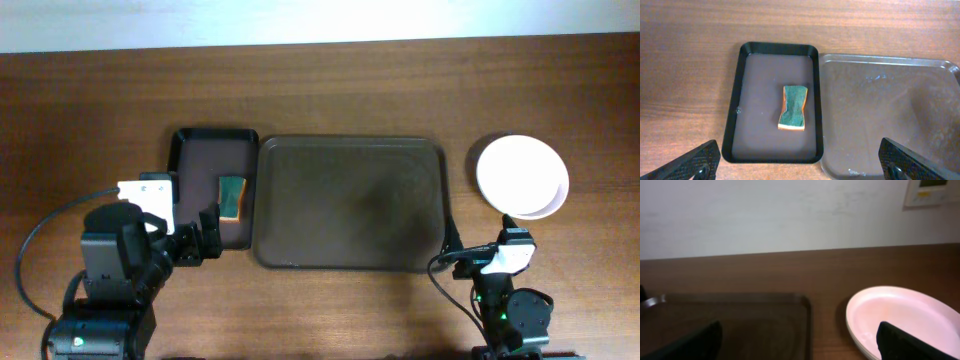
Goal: Clean dirty plates on tray and stack at the side
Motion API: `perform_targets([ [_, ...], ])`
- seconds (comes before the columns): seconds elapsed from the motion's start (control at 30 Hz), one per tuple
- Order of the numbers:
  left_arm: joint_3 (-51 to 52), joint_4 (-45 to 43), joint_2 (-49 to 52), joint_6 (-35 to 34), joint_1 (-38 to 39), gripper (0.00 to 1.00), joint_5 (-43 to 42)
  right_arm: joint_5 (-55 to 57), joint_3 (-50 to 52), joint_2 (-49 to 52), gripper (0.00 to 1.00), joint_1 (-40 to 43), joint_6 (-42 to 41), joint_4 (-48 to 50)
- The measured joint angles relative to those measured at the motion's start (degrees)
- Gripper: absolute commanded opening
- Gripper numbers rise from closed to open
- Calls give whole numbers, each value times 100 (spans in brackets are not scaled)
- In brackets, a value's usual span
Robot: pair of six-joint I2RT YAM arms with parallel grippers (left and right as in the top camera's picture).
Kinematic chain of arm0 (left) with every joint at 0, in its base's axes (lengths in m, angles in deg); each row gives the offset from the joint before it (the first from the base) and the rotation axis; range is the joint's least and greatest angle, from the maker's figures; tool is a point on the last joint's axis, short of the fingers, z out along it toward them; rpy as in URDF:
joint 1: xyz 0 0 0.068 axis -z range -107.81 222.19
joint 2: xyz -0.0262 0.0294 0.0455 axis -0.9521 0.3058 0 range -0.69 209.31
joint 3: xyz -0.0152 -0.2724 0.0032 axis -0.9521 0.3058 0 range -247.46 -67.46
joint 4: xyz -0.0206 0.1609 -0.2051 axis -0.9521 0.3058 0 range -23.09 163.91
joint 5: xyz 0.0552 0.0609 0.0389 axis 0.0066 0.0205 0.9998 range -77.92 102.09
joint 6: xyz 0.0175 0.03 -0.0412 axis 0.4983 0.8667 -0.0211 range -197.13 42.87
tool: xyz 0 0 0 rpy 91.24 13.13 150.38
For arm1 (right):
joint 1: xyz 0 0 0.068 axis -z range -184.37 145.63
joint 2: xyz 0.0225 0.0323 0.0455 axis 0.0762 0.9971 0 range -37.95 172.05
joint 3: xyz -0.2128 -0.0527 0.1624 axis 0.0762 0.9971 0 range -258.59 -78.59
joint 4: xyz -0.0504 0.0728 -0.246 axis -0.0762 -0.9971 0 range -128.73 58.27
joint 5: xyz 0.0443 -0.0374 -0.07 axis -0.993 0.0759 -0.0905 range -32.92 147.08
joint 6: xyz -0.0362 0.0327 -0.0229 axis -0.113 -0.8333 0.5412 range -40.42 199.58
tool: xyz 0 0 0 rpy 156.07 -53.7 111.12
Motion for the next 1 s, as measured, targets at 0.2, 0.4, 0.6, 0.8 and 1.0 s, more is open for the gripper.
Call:
perform_targets([
  [0.2, 0, 2, 0, -2, 0, 100, 0, -74, -2, 0, 99, 0, 46, -4],
  [0.4, 0, 4, 0, -2, 0, 100, 0, -74, -2, 0, 99, 0, 52, -4],
  [0.6, 0, 4, 0, -2, 0, 100, 0, -74, -2, 0, 99, 0, 50, -4],
  [0.8, 0, 26, -35, 0, 2, 100, 0, -74, -2, 0, 99, 0, 55, -4],
  [1.0, 1530, -1709, -1453, -2, -221, 100, 68, -96, -2, -2, 99, 2, 48, -9],
])
